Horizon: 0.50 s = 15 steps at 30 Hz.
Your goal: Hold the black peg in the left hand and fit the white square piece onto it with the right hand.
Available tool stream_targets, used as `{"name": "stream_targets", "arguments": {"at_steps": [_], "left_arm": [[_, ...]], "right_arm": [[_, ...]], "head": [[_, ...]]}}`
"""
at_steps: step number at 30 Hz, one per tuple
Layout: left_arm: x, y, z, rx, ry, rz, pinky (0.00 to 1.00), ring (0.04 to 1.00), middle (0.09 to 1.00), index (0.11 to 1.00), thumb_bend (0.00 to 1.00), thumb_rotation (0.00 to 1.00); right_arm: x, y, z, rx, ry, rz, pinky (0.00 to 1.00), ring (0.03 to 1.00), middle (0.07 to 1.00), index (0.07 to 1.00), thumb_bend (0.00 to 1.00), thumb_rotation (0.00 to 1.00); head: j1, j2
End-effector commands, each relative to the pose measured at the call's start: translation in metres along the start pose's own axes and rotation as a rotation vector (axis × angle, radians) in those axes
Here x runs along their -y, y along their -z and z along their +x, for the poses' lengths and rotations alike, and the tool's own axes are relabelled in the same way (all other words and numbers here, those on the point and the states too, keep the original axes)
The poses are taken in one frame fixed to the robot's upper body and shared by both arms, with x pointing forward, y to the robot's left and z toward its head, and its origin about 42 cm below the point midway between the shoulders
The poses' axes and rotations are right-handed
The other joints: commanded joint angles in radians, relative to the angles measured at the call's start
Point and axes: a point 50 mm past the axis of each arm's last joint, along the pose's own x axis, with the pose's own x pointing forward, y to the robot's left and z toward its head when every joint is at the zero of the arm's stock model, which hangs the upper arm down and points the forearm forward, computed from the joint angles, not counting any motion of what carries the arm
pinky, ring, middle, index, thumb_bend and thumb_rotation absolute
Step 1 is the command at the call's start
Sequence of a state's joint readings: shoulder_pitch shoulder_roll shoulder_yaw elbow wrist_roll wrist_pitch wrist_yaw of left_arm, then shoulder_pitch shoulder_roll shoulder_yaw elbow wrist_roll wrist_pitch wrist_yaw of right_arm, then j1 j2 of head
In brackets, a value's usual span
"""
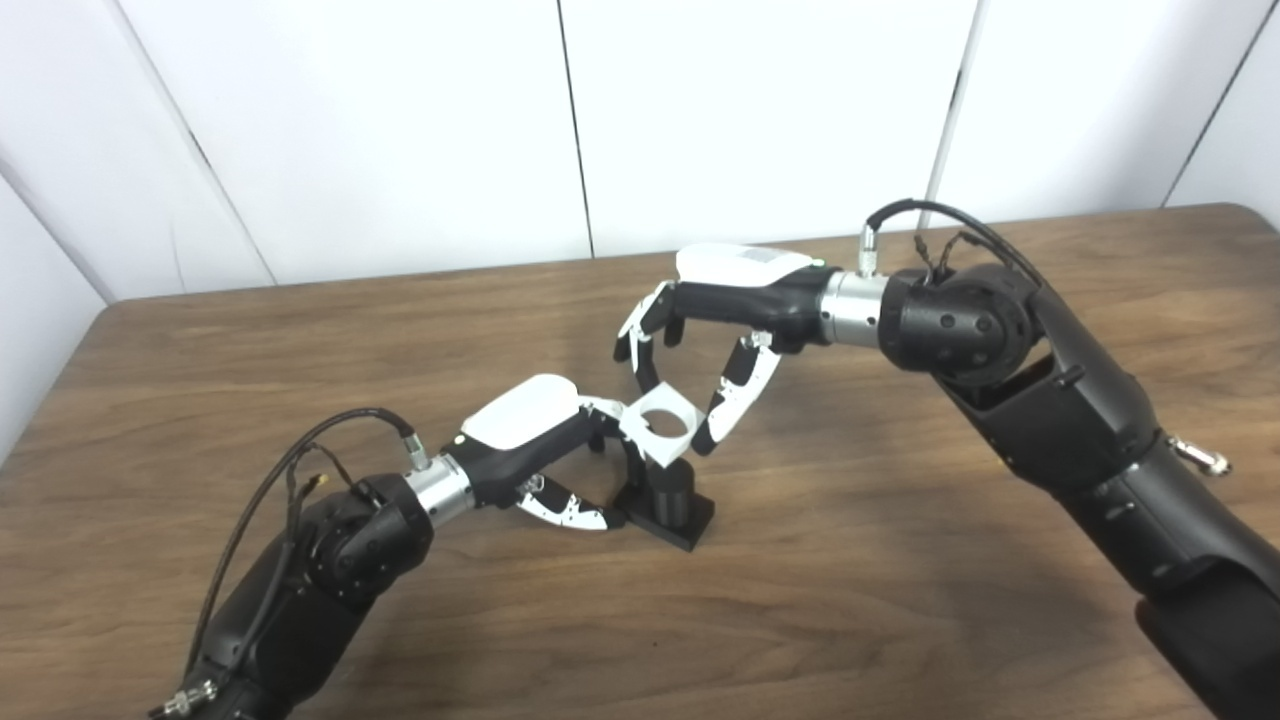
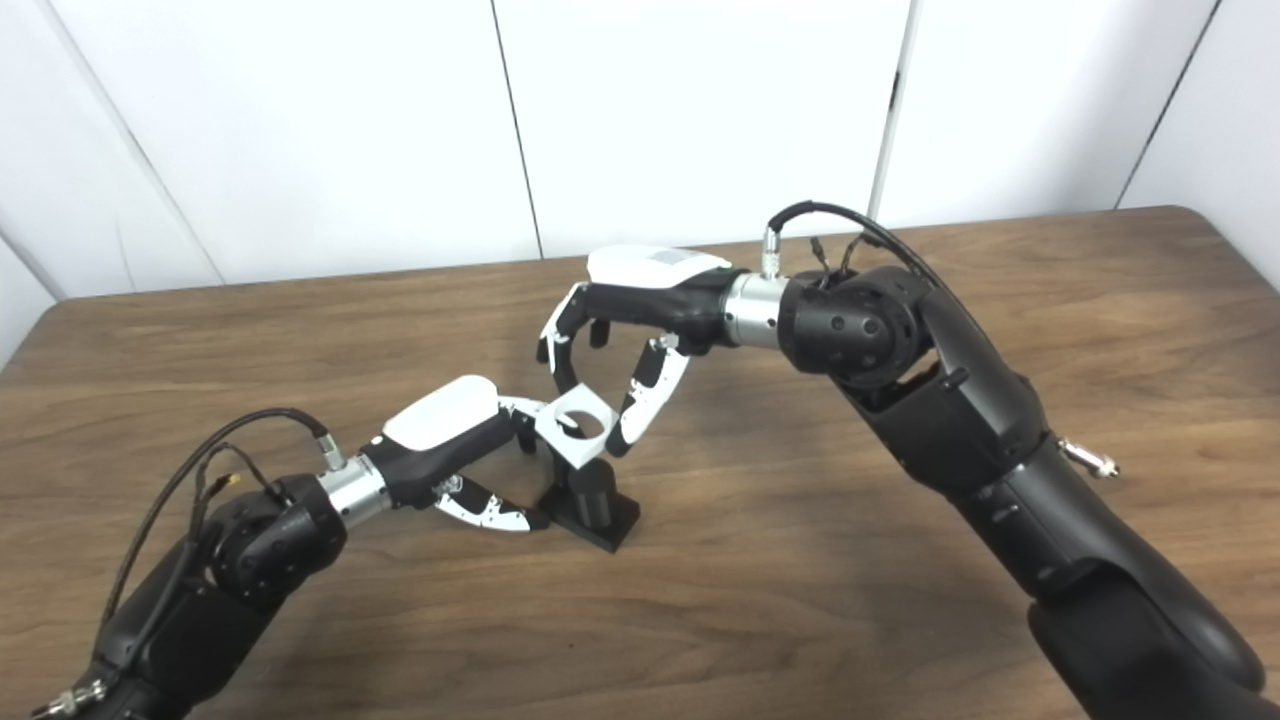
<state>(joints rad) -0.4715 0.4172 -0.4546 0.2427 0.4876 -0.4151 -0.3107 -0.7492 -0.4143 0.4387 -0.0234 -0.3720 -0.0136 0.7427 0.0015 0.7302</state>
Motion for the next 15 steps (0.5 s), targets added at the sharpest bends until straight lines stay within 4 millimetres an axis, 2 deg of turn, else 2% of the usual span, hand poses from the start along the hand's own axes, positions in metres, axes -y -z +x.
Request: {"name": "stream_targets", "arguments": {"at_steps": [1, 15], "left_arm": [[0.016, -0.001, 0.001, -0.006, 0.101, 0.010, 0.59, 0.735, 0.760, 0.491, 0.52, 0.07], [0.015, -0.002, 0.001, -0.011, 0.095, 0.008, 0.59, 0.732, 0.759, 0.490, 0.52, 0.07]], "right_arm": [[0.025, -0.013, 0.003, 0.052, 0.042, -0.067, 0.66, 0.784, 0.756, 0.480, 0.52, 0.14], [0.014, -0.012, 0.001, 0.051, -0.037, -0.089, 0.65, 0.772, 0.770, 0.481, 0.52, 0.14]], "head": [[0.002, 0.003], [0.007, 0.014]]}}
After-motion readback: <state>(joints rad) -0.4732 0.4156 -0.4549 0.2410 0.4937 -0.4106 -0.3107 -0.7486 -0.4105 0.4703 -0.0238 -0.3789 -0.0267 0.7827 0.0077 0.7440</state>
